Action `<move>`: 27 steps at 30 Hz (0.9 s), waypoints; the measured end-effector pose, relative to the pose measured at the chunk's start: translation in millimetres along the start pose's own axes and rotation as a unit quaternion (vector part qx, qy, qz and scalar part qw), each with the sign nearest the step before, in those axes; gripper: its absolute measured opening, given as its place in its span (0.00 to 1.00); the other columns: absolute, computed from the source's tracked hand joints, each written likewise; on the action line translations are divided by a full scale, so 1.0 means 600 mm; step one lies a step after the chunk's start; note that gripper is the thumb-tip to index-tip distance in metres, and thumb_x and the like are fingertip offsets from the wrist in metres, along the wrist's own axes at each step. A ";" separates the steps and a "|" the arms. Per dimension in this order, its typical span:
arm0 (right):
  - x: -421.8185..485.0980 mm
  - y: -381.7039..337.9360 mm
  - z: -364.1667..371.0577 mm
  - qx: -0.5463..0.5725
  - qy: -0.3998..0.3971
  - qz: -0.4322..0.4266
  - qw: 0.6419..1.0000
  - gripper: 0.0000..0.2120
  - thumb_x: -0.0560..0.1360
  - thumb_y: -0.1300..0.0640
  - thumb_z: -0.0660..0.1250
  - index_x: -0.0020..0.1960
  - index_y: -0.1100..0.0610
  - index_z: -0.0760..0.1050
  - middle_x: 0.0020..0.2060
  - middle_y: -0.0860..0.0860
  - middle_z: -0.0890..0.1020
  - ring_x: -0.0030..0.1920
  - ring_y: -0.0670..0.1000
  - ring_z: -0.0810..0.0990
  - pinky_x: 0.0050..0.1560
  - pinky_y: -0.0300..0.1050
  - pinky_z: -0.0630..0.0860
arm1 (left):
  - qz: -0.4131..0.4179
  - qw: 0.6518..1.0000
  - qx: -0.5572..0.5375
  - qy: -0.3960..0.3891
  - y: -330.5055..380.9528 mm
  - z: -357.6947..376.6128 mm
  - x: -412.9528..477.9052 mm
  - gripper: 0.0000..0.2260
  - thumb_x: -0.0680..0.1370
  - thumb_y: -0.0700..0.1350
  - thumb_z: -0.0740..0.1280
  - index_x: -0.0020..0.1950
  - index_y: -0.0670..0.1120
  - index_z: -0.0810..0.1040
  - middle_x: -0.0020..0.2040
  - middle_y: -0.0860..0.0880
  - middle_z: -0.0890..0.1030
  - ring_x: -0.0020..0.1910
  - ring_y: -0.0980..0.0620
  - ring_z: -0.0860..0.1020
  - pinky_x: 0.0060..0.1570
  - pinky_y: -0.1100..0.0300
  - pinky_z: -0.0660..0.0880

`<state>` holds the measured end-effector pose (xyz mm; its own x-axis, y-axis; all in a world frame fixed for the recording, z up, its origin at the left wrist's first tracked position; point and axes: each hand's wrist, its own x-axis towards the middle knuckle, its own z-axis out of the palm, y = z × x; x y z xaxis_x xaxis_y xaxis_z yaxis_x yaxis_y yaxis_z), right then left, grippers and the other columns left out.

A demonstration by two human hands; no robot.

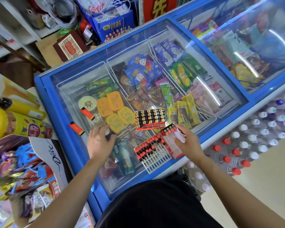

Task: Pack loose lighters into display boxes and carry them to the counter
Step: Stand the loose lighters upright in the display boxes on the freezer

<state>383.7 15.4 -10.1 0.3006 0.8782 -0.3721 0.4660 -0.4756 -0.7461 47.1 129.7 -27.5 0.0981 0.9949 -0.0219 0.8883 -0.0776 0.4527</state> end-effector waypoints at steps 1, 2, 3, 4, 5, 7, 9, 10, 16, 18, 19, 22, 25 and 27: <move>-0.001 -0.002 0.001 0.001 0.005 0.005 1.000 0.27 0.78 0.59 0.68 0.75 0.48 0.67 0.70 0.46 0.74 0.70 0.48 0.71 0.68 0.46 0.68 | -0.020 0.999 0.032 -0.004 -0.017 -0.004 0.002 0.23 0.73 0.45 0.73 0.68 0.47 0.77 0.68 0.44 0.76 0.64 0.40 0.73 0.56 0.41 0.77; 0.001 -0.005 0.003 -0.003 0.009 0.013 1.000 0.26 0.79 0.58 0.68 0.75 0.49 0.67 0.71 0.47 0.74 0.70 0.49 0.71 0.69 0.48 0.68 | -0.047 0.997 0.058 -0.012 -0.034 -0.006 0.005 0.27 0.73 0.46 0.73 0.72 0.47 0.73 0.72 0.41 0.72 0.68 0.37 0.70 0.60 0.38 0.74; 0.004 -0.009 0.006 -0.010 0.013 0.022 1.000 0.26 0.79 0.57 0.67 0.75 0.49 0.67 0.71 0.47 0.74 0.71 0.50 0.71 0.70 0.48 0.68 | -0.080 0.993 0.078 -0.029 -0.051 -0.007 0.009 0.32 0.73 0.48 0.73 0.75 0.47 0.67 0.76 0.39 0.66 0.73 0.35 0.65 0.65 0.36 0.70; 0.008 -0.013 0.011 -0.019 0.018 0.031 0.999 0.25 0.79 0.56 0.67 0.75 0.50 0.67 0.71 0.48 0.74 0.72 0.50 0.70 0.69 0.47 0.67 | -0.113 0.988 0.093 -0.050 -0.066 -0.009 0.011 0.36 0.74 0.51 0.73 0.79 0.47 0.62 0.79 0.37 0.60 0.76 0.35 0.60 0.69 0.36 0.66; 0.012 -0.016 0.017 -0.024 0.022 0.039 0.999 0.25 0.80 0.54 0.67 0.75 0.50 0.68 0.71 0.47 0.73 0.72 0.50 0.70 0.69 0.45 0.66 | -0.139 0.983 0.099 -0.070 -0.081 -0.007 0.015 0.40 0.74 0.53 0.72 0.81 0.47 0.56 0.81 0.37 0.55 0.79 0.36 0.55 0.73 0.36 0.62; 0.020 -0.024 0.027 -0.018 0.024 0.046 0.998 0.23 0.80 0.51 0.67 0.74 0.50 0.69 0.71 0.46 0.74 0.72 0.50 0.69 0.69 0.45 0.65 | -0.160 0.978 0.092 -0.100 -0.096 -0.005 0.020 0.43 0.76 0.56 0.70 0.82 0.46 0.50 0.82 0.36 0.48 0.81 0.37 0.49 0.75 0.37 0.58; 0.025 -0.029 0.033 -0.006 0.026 0.053 0.998 0.22 0.81 0.51 0.65 0.74 0.51 0.69 0.71 0.47 0.74 0.73 0.50 0.70 0.70 0.48 0.66 | -0.141 0.980 0.089 -0.112 -0.098 0.006 0.020 0.39 0.78 0.53 0.68 0.82 0.44 0.52 0.82 0.36 0.48 0.81 0.35 0.47 0.76 0.38 0.56; 0.025 -0.032 0.034 0.001 0.029 0.059 0.998 0.22 0.81 0.52 0.65 0.75 0.52 0.69 0.71 0.48 0.74 0.73 0.51 0.70 0.70 0.49 0.67 | -0.117 0.982 0.091 -0.113 -0.093 0.011 0.017 0.37 0.78 0.52 0.68 0.81 0.43 0.56 0.81 0.36 0.51 0.80 0.34 0.48 0.76 0.38 0.56; 0.015 -0.042 0.031 -0.004 0.041 0.064 0.997 0.22 0.81 0.53 0.65 0.74 0.50 0.69 0.69 0.47 0.75 0.69 0.48 0.71 0.66 0.44 0.66 | -0.028 0.991 0.029 -0.130 -0.041 0.025 -0.043 0.25 0.77 0.47 0.70 0.74 0.47 0.72 0.75 0.45 0.71 0.79 0.40 0.57 0.65 0.38 0.74; 0.018 -0.036 0.033 -0.005 0.043 0.066 0.997 0.22 0.81 0.53 0.66 0.74 0.50 0.70 0.69 0.47 0.75 0.70 0.49 0.71 0.65 0.43 0.66 | 0.044 0.991 -0.019 -0.123 -0.026 0.026 -0.059 0.23 0.76 0.42 0.71 0.72 0.46 0.75 0.68 0.47 0.78 0.72 0.43 0.68 0.59 0.42 0.78; 0.019 -0.034 0.033 -0.006 0.043 0.066 0.997 0.22 0.81 0.52 0.66 0.74 0.50 0.70 0.69 0.47 0.76 0.70 0.50 0.71 0.66 0.45 0.67 | 0.083 0.989 -0.030 -0.117 -0.021 0.025 -0.061 0.22 0.76 0.40 0.71 0.71 0.46 0.77 0.66 0.47 0.80 0.68 0.44 0.72 0.58 0.44 0.79; 0.022 -0.035 0.035 -0.014 0.036 0.067 0.997 0.22 0.80 0.50 0.66 0.73 0.49 0.70 0.69 0.47 0.76 0.70 0.50 0.72 0.69 0.50 0.69 | 0.082 0.995 -0.031 -0.054 -0.029 0.016 -0.023 0.19 0.75 0.38 0.71 0.66 0.43 0.80 0.63 0.45 0.80 0.61 0.41 0.76 0.57 0.40 0.78; 0.024 -0.034 0.038 -0.015 0.028 0.052 0.998 0.20 0.80 0.49 0.66 0.71 0.49 0.72 0.66 0.46 0.78 0.66 0.49 0.75 0.66 0.50 0.72 | 0.007 0.999 0.002 -0.046 -0.042 -0.004 0.040 0.22 0.77 0.43 0.69 0.71 0.45 0.75 0.71 0.42 0.73 0.68 0.37 0.69 0.60 0.37 0.75; 0.025 -0.032 0.037 -0.020 0.029 0.050 0.998 0.20 0.79 0.47 0.67 0.70 0.49 0.72 0.65 0.46 0.79 0.66 0.48 0.75 0.67 0.52 0.72 | -0.060 0.994 0.034 -0.080 -0.053 -0.011 0.084 0.27 0.79 0.51 0.67 0.77 0.53 0.65 0.79 0.42 0.60 0.76 0.37 0.59 0.64 0.35 0.72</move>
<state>360.8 38.6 -13.4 0.3949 0.8220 -0.4103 0.4641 -0.5639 -0.6831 20.8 182.6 -37.3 0.0542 0.9750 -0.2154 0.9256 0.0319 0.3772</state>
